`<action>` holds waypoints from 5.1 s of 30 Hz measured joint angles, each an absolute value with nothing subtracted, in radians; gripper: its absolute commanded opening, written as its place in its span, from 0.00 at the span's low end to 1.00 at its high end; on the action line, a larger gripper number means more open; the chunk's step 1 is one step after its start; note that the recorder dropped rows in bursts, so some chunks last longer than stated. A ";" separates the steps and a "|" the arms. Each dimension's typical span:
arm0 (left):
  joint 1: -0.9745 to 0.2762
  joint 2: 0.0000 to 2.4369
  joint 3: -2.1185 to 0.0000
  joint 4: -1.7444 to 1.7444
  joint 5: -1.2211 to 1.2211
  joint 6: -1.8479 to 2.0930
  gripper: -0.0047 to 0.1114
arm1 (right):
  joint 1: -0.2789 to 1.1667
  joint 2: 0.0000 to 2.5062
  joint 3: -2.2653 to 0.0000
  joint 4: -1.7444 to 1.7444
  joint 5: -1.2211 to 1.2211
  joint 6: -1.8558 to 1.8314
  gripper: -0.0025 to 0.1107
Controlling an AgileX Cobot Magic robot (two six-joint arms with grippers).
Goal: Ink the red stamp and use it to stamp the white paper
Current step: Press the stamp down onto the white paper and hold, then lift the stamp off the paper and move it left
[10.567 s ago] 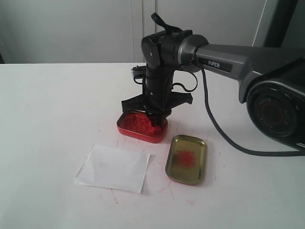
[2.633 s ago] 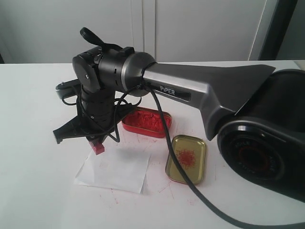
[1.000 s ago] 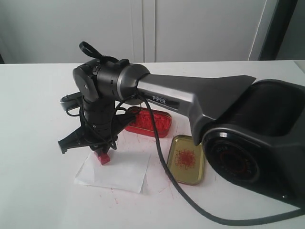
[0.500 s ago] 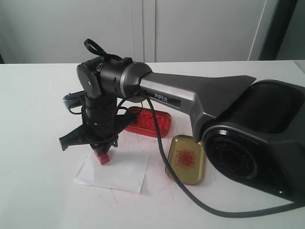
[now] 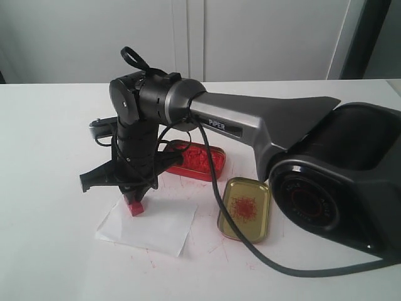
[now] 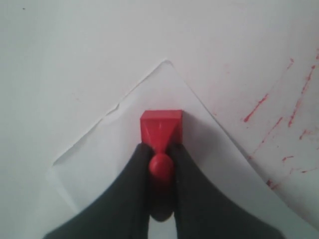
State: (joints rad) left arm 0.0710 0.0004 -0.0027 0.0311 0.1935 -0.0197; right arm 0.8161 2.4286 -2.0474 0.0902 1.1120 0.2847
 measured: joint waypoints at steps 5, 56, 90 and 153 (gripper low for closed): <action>0.071 0.000 -0.003 0.031 0.194 -0.020 0.04 | 0.816 2.429 -2.047 0.090 1.101 0.302 0.02; 0.071 0.000 -0.003 0.031 0.194 -0.020 0.04 | 0.808 2.339 -2.003 0.035 1.068 0.316 0.02; 0.071 0.000 -0.003 0.031 0.194 -0.020 0.04 | 0.797 2.339 -2.003 0.136 1.062 0.141 0.02; 0.071 0.000 -0.003 0.031 0.194 -0.020 0.04 | 0.629 2.437 -2.003 0.706 0.662 0.033 0.07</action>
